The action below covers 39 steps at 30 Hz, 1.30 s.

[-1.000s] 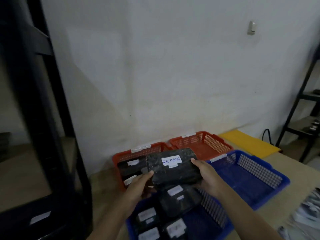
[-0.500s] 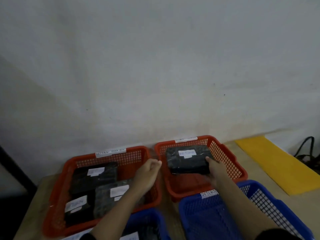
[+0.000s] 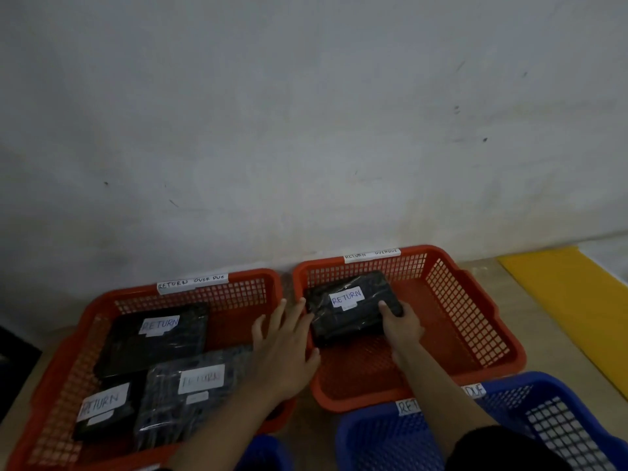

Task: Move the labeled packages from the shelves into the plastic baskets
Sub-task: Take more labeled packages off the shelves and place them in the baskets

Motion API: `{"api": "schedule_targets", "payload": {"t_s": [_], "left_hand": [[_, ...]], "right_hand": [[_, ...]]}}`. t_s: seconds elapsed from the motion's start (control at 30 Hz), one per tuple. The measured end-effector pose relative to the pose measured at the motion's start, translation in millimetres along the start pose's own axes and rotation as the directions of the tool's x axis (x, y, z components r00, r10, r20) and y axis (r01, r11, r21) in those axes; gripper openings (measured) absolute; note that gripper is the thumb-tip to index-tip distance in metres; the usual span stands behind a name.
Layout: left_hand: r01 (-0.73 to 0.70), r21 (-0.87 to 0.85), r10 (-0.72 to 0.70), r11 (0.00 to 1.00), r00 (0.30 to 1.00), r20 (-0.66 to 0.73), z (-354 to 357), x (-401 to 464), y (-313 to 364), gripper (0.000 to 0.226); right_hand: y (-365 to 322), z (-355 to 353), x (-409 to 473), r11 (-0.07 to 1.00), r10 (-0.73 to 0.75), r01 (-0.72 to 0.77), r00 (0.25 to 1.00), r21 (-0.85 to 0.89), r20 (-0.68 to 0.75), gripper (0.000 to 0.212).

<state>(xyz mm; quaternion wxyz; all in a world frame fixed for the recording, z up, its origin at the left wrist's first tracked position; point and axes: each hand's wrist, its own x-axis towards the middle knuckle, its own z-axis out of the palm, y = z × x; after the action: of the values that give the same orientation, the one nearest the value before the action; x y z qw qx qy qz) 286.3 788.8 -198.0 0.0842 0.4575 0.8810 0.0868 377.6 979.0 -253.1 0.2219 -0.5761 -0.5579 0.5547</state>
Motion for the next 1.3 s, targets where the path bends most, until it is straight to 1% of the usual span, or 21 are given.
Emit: {"api": "schedule_targets", "payload": {"t_s": [0.07, 0.1, 0.13, 0.2, 0.27, 0.33, 0.4, 0.47, 0.53, 0.6, 0.67, 0.7, 0.77, 0.87, 1.0, 1.1, 1.17, 1.23, 1.3], "left_hand": [[0.0, 0.009, 0.0, 1.0, 1.0, -0.023, 3.2, -1.7, -2.8, 0.064], [0.005, 0.006, -0.005, 1.0, 1.0, -0.029, 5.0, -2.1, -4.5, 0.064], [0.011, -0.001, -0.011, 1.0, 0.999, -0.031, 6.7, -2.4, -5.8, 0.064], [0.018, -0.019, -0.018, 1.0, 0.999, -0.034, 9.1, -2.3, -6.6, 0.063], [0.02, -0.043, -0.021, 0.999, 1.0, -0.023, 9.4, -2.0, -4.9, 0.062], [0.027, -0.072, -0.026, 0.997, 1.0, 0.011, 7.2, -1.7, -3.3, 0.064], [0.039, -0.108, -0.034, 0.993, 0.998, 0.044, -0.1, -3.1, -3.2, 0.066], [0.062, -0.171, -0.058, 0.983, 0.998, 0.029, -13.2, -7.5, -5.2, 0.065], [0.098, -0.269, -0.102, 0.958, 0.995, -0.001, -31.8, -16.8, -10.0, 0.063], [0.12, -0.404, -0.147, 0.907, 0.988, -0.036, -54.1, -33.4, -21.2, 0.057], [0.094, -0.538, -0.163, 0.837, 0.983, -0.082, -83.4, -60.0, -35.6, 0.045], [0.085, -0.575, -0.178, 0.813, 0.978, -0.106, -96.4, -75.5, -46.7, 0.04], [0.09, -0.586, -0.232, 0.805, 0.958, -0.171, -126.9, -111.4, -69.6, 0.042], [0.159, -0.572, -0.346, 0.804, 0.908, -0.235, -168.6, -170.6, -116.0, 0.043], [0.15, -0.661, -0.459, 0.736, 0.827, -0.324, -221.8, -256.9, -178.8, 0.039], [0.115, -0.657, -0.488, 0.745, 0.765, -0.42, -260.5, -326.0, -219.9, 0.031], [0.096, -0.642, -0.486, 0.761, 0.741, -0.464, -281.5, -370.9, -245.8, 0.029], [0.084, -0.628, -0.484, 0.773, 0.719, -0.499, -299.6, -414.7, -271.0, 0.029], [0.077, -0.611, -0.474, 0.787, 0.71, -0.521, -317.0, -456.8, -296.6, 0.032]], "right_hand": [[2.0, -0.5, 0.7, 0.979, -0.035, 0.024, 0.998, -0.204, -0.05, 0.042], [2.8, -0.1, 0.6, 0.961, -0.055, 0.041, 0.997, -0.272, -0.045, 0.043], [3.8, 1.0, 1.4, 0.951, -0.068, 0.056, 0.997, -0.304, -0.031, 0.043], [6.6, 3.6, 3.8, 0.953, -0.075, 0.07, 0.997, -0.295, -0.008, 0.045], [6.1, 2.5, 1.2, 0.949, -0.062, 0.058, 0.998, -0.309, -0.004, 0.054], [0.6, -1.8, -10.0, 0.927, -0.054, 0.052, 0.999, -0.371, 0.005, 0.065], [-7.5, -6.2, -29.0, 0.9, -0.112, 0.099, 0.994, -0.424, -0.004, 0.071], [-17.9, -6.2, -54.0, 0.885, -0.219, 0.207, 0.976, -0.417, 0.019, 0.066], [-34.1, -0.9, -83.2, 0.878, -0.308, 0.322, 0.946, -0.355, 0.097, 0.057], [-55.5, 9.0, -120.7, 0.877, -0.355, 0.394, 0.917, -0.276, 0.183, 0.052], [-78.8, 21.8, -162.9, 0.86, -0.42, 0.468, 0.876, -0.205, 0.235, 0.046], [-90.1, 29.2, -186.1, 0.848, -0.451, 0.5, 0.855, -0.176, 0.257, 0.041], [-110.8, 47.2, -231.5, 0.823, -0.503, 0.557, 0.804, -0.107, 0.317, 0.037], [-137.1, 80.0, -304.4, 0.771, -0.578, 0.637, 0.705, -0.009, 0.41, 0.034], [-157.1, 129.5, -408.1, 0.706, -0.627, 0.703, 0.565, 0.085, 0.537, 0.022], [-164.0, 162.9, -491.0, 0.661, -0.659, 0.729, 0.452, 0.176, 0.601, 0.018], [-165.6, 183.9, -547.3, 0.62, -0.683, 0.755, 0.385, 0.213, 0.621, 0.015], [-163.3, 205.1, -601.7, 0.589, -0.708, 0.767, 0.338, 0.254, 0.62, 0.015], [-159.4, 226.1, -652.1, 0.561, -0.735, 0.778, 0.312, 0.283, 0.602, 0.016]]}}
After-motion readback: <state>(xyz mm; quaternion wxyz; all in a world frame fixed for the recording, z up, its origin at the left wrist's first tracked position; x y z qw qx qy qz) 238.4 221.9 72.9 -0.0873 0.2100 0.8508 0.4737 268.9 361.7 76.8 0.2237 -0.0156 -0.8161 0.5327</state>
